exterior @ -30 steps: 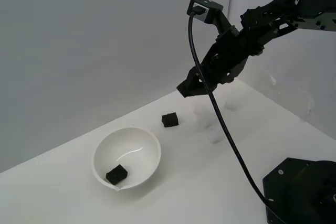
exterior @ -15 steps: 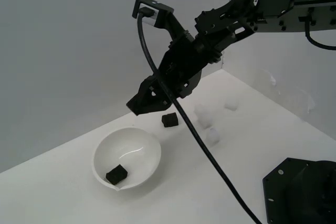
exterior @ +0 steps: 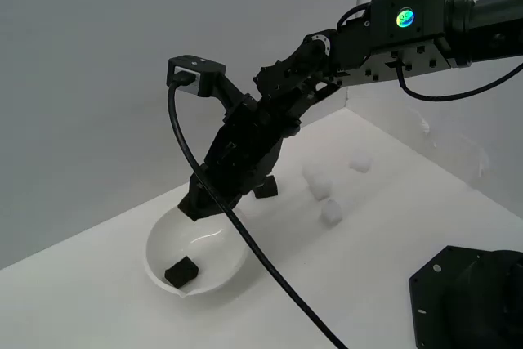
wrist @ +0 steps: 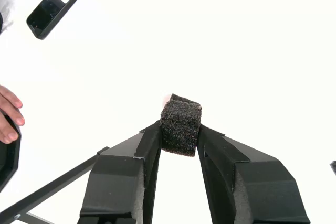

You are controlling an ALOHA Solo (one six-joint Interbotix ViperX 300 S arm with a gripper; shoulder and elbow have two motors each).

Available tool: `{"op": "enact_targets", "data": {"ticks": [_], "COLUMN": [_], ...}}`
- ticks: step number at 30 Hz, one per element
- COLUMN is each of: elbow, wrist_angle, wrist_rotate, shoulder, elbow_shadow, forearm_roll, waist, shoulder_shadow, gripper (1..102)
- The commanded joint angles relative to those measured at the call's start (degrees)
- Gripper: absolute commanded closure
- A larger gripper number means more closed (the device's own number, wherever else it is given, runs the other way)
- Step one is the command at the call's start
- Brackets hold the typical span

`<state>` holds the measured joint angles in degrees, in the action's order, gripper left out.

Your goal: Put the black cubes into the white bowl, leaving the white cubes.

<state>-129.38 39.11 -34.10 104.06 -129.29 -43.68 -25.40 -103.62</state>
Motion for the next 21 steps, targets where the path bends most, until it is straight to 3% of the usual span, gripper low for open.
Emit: {"op": "enact_targets", "data": {"ticks": [1,5,7,14,21], "elbow": [1.14,1.14,1.05,0.97,0.7], "wrist_angle": [-0.09,-0.09,-0.09,0.26,2.2], "wrist_rotate": [0.09,0.09,0.09,-0.26,-1.76], "shoulder": [0.79,1.14,1.23,2.46,4.48], "elbow_shadow": [1.32,1.32,1.32,1.23,0.97], "forearm_roll": [-1.58,-1.85,-1.85,-1.32,1.85], "waist": [-1.05,-1.05,-1.05,0.18,11.78], "shoulder_shadow": [-1.23,-1.58,-1.58,-2.9,-4.92], "gripper": [70,30,19,19,19]}}
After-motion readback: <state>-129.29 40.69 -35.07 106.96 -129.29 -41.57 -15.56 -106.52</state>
